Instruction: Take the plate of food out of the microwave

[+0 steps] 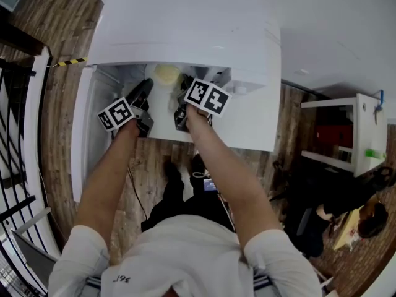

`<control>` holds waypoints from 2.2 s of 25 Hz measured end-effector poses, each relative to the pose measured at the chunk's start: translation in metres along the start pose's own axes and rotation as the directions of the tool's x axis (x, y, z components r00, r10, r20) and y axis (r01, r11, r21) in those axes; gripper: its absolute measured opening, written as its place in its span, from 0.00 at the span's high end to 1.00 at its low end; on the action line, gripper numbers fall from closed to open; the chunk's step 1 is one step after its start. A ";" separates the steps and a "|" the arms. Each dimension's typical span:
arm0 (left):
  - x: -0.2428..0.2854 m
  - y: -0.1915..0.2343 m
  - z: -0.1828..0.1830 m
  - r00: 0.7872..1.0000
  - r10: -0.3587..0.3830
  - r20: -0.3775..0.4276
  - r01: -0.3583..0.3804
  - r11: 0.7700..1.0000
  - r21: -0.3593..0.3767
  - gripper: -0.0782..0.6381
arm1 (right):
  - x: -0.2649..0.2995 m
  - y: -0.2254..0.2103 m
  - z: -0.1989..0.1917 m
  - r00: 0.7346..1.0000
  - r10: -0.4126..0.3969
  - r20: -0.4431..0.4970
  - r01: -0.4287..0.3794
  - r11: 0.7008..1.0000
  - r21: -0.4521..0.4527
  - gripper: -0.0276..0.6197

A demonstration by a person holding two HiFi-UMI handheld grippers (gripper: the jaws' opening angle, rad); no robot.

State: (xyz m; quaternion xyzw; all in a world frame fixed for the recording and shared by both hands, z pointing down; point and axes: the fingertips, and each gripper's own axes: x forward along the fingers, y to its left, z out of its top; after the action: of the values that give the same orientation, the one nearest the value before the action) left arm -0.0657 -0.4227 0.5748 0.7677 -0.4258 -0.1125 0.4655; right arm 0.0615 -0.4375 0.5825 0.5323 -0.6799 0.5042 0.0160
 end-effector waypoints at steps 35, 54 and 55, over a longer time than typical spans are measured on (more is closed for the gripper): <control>-0.041 -0.051 -0.007 0.999 -0.036 0.026 0.037 0.997 -0.064 0.80 | -0.059 0.019 -0.001 0.997 0.073 0.025 -0.073 0.997 0.000 0.87; -0.103 -0.126 -0.035 0.996 -0.090 0.000 0.090 0.996 -0.020 0.81 | -0.153 0.033 -0.023 0.990 0.120 0.075 -0.123 0.992 0.028 0.87; -0.106 -0.130 -0.035 0.996 -0.093 -0.002 0.093 0.996 -0.017 0.81 | -0.157 0.035 -0.023 0.989 0.122 0.078 -0.125 0.992 0.029 0.87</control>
State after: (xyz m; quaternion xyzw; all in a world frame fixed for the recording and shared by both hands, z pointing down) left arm -0.0395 -0.2943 0.4649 0.7829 -0.3879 -0.1364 0.4669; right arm 0.0917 -0.3128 0.4831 0.5080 -0.7031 0.4951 -0.0499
